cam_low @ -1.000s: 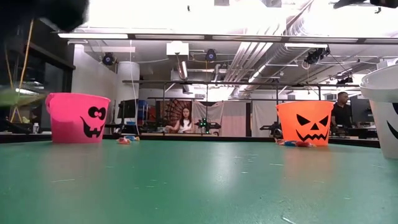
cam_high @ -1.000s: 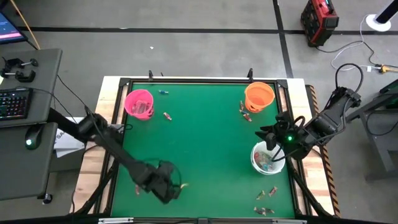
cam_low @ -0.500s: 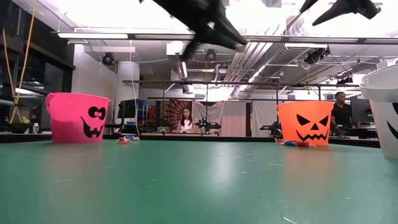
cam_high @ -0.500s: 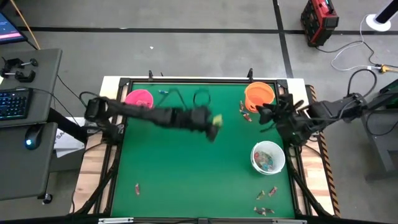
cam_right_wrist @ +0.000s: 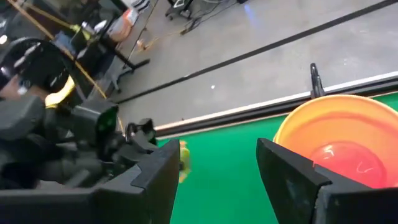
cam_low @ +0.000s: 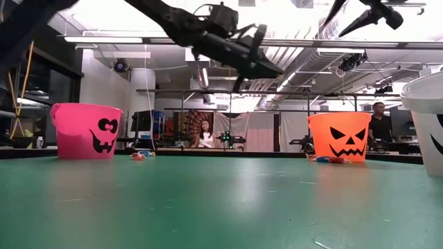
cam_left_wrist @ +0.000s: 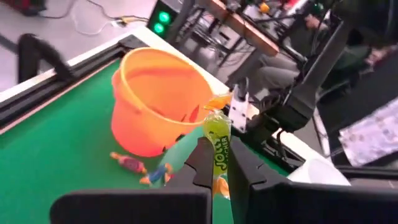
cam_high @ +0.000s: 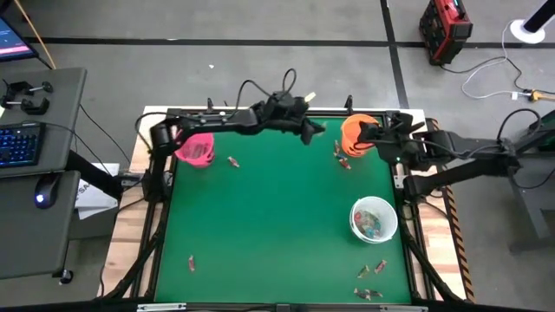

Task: Sort candy by brand, put in halloween buckets
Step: Put the green candy into the orange bucket, then put the pink candy into the orange bucket

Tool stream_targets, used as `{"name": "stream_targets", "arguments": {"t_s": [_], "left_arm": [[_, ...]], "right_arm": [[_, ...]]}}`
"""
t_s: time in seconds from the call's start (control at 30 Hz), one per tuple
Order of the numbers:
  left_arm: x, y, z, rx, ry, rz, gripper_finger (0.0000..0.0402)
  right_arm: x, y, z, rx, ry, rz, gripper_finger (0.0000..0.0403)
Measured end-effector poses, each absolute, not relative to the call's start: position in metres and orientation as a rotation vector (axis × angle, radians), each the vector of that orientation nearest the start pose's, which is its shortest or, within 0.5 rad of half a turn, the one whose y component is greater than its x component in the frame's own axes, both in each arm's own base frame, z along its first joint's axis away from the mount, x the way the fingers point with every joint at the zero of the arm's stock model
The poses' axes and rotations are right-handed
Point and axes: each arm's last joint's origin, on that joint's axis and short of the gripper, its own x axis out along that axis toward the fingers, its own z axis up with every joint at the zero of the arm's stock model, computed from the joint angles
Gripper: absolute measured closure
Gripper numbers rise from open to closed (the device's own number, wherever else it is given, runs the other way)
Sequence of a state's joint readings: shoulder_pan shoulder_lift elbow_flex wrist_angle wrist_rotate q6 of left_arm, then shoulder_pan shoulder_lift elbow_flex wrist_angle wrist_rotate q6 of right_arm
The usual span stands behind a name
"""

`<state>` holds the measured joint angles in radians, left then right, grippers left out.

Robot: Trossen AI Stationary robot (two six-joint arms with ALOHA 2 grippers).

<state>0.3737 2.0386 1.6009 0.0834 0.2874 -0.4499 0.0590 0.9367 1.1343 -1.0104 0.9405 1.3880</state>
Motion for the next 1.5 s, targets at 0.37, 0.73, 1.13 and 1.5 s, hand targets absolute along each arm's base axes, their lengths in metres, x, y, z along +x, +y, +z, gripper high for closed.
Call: {"name": "stream_targets", "arguments": {"t_s": [0.37,0.73,1.13,1.5], "left_arm": [[0.513,0.188,0.234,-0.507,0.255,0.109,0.04],[0.553,0.198,0.196,-0.401,0.175,0.204,0.0399],[0.557,0.192,0.185,-0.232,0.213,0.214,0.0318],[0.544,0.197,0.215,-0.209,0.275,0.229,0.0161]], "right_arm": [[0.165,-0.028,0.355,0.878,0.063,-1.194,0.0197],[0.18,-0.029,0.347,0.866,0.103,-1.207,0.0197],[0.18,-0.029,0.347,0.864,0.105,-1.209,0.0197],[0.179,-0.029,0.348,0.848,0.101,-1.212,0.0197]]}}
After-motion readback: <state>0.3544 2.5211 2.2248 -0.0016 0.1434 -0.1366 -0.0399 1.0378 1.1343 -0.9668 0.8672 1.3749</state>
